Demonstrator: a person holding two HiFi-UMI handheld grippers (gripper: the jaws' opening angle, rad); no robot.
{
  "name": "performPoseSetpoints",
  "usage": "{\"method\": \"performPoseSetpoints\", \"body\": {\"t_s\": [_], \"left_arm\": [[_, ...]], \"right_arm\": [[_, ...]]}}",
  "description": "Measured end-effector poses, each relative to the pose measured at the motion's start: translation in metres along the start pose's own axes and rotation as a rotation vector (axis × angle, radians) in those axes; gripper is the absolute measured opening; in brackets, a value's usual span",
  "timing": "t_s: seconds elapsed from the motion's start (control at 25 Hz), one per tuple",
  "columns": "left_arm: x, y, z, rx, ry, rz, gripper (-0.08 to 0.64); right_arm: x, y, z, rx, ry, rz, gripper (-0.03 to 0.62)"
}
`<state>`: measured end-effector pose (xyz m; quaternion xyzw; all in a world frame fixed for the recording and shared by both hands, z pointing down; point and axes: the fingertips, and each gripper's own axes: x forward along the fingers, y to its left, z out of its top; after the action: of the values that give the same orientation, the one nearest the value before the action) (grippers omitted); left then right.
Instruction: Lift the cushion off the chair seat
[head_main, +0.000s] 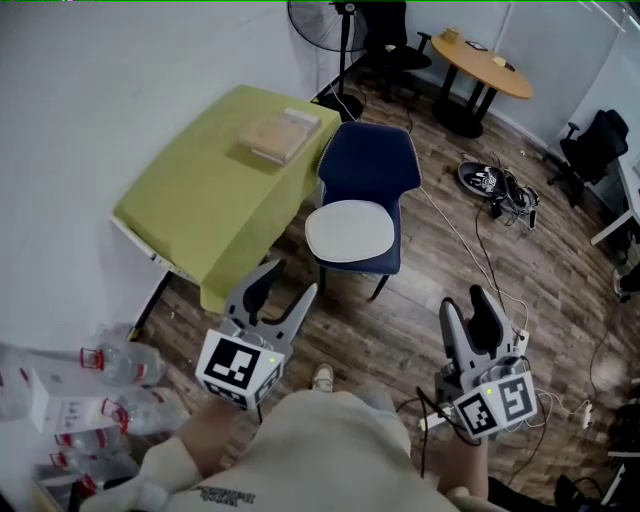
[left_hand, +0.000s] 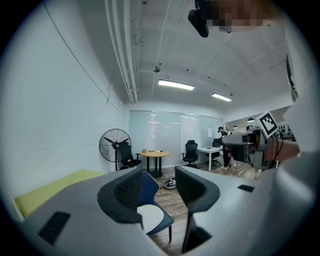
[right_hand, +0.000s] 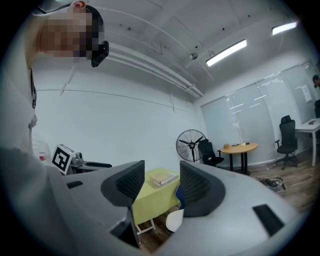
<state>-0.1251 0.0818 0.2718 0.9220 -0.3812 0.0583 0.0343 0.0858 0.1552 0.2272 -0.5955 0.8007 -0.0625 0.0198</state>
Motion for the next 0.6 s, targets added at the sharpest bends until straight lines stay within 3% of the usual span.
{"method": "performPoseSetpoints", "body": {"t_s": [0.6], "left_arm": [[0.036,0.04,-0.016,-0.015,0.044,0.05,0.196]], "right_arm": [[0.06,-0.03,-0.016,0.004,0.031,0.028,0.219]]}}
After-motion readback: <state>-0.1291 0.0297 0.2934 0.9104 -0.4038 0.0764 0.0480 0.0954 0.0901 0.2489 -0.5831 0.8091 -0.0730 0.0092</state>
